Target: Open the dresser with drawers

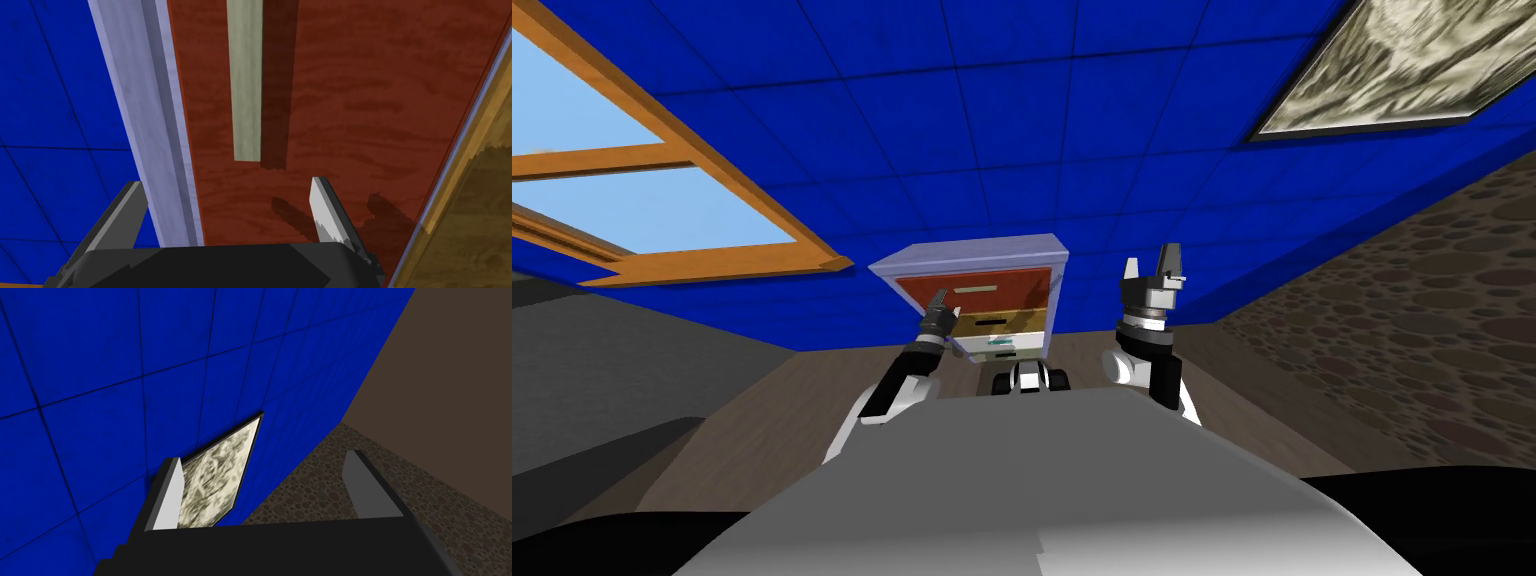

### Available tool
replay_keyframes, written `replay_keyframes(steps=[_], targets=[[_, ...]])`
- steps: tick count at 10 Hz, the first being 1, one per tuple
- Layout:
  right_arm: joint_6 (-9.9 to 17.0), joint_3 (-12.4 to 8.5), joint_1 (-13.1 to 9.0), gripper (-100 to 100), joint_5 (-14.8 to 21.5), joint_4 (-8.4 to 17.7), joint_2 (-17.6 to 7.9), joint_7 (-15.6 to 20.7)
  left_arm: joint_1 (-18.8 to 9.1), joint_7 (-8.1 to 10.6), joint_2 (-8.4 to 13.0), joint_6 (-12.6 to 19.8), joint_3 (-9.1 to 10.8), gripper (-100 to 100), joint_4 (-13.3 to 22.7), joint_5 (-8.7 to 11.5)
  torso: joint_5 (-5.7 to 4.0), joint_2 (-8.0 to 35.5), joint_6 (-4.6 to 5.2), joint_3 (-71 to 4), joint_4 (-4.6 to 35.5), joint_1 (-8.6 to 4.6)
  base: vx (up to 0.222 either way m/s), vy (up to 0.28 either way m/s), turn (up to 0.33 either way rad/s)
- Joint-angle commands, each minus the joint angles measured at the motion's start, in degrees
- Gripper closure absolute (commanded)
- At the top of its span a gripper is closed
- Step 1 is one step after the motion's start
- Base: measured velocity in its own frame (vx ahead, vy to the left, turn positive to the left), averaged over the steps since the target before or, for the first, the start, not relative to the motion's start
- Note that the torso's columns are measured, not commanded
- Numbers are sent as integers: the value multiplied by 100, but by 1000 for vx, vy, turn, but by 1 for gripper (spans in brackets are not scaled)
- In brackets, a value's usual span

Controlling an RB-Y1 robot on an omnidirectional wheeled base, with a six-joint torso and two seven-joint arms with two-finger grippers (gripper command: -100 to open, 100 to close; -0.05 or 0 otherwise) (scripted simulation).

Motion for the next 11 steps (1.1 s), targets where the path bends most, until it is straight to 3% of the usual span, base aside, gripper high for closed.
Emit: replay_keyframes(steps=[1, 5, 6, 7, 10, 11], targets=[[0, 0, 0, 0, 0, 0, 0, 0, -28, -3, -6, 9, 12, -100, 36, 0, -2, 29, 0, 20, 10, -11, 92, -26, -2], [1, 1, -4, 0, 0, 1, 0, 0, -352, 72, -223, 360, 522, -100, 138, -33, -1, 67, -2, 44, 21, -6, -16, 1, -230], [1, 1, -4, 0, 0, 1, 0, 0, -319, 66, -187, 345, 463, -100, 95, -22, -2, 48, -2, 32, 15, -8, -19, 2, -25], [1, 0, -3, 0, 0, 1, 0, 0, -256, 49, -158, 256, 369, 100, 109, -23, -2, 33, -3, 22, 11, -10, 4, 2, 223], [1, 0, -2, 0, 0, 1, 0, 0, -64, 4, -28, 46, 64, 100, 50, -3, -3, 36, 1, 23, 11, -12, 20, -4, 191], [1, 0, -2, 0, 0, 1, 0, 0, -112, 18, -49, 82, 136, 100, 82, -3, -3, 43, 2, 28, 14, -13, 10, -4, 21]])
